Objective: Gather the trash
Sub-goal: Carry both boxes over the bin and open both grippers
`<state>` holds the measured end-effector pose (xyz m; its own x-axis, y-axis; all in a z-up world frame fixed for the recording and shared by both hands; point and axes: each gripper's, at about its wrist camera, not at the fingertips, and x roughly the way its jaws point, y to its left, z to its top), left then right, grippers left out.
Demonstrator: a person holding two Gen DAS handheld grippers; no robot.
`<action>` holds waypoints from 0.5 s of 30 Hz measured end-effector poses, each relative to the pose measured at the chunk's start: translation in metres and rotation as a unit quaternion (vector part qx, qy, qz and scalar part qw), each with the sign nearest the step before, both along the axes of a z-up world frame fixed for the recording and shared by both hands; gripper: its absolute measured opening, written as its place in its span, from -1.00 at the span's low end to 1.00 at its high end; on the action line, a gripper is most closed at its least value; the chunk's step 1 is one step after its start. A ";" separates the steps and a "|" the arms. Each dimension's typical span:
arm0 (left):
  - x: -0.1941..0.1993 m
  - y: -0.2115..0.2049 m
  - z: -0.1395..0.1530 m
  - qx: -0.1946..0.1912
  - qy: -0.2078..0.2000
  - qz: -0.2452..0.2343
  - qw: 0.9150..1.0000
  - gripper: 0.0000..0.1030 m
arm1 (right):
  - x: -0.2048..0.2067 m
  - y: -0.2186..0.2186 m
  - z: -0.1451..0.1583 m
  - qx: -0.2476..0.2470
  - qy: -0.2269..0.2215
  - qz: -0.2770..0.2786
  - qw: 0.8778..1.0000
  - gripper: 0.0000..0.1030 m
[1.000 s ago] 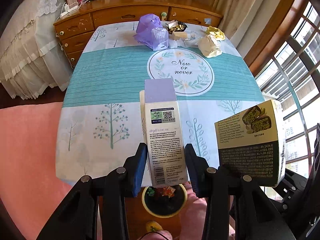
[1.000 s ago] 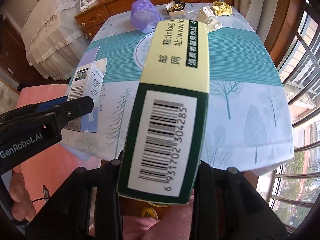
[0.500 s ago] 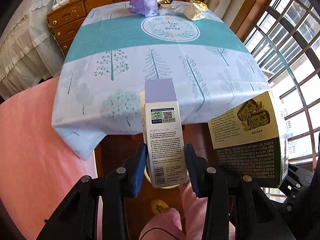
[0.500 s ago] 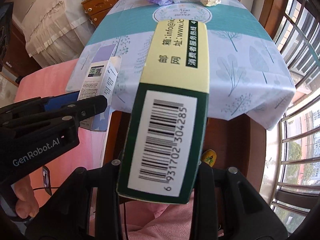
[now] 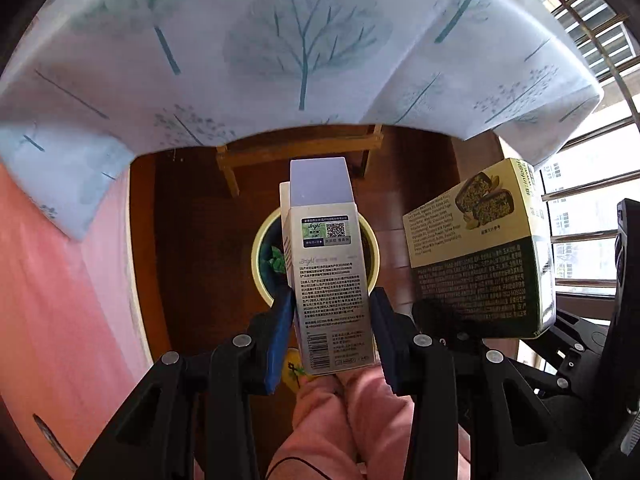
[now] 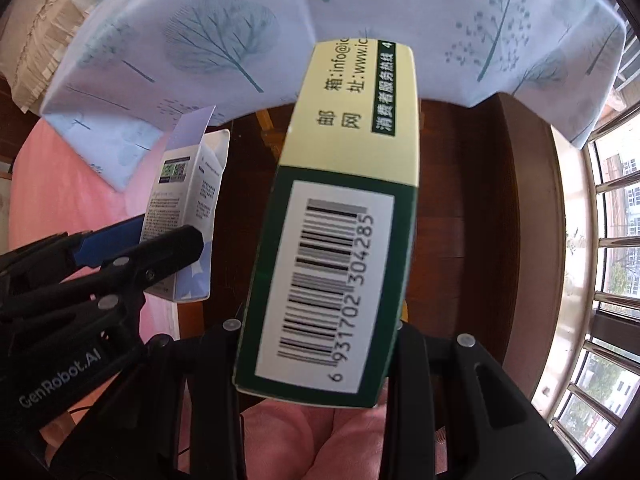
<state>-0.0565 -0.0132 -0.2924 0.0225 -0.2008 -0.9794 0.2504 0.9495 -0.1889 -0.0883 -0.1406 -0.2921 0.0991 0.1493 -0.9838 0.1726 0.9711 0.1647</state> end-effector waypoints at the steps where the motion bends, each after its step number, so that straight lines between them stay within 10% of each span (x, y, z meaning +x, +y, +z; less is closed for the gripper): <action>1: 0.001 -0.001 -0.017 -0.002 0.007 0.001 1.000 -0.25 | 0.000 -0.003 -0.018 0.001 0.007 -0.002 1.000 -0.45; 15: 0.023 -0.010 -0.200 0.004 0.057 0.039 0.998 -0.08 | 0.001 -0.006 -0.204 0.025 0.057 0.050 0.997 -0.44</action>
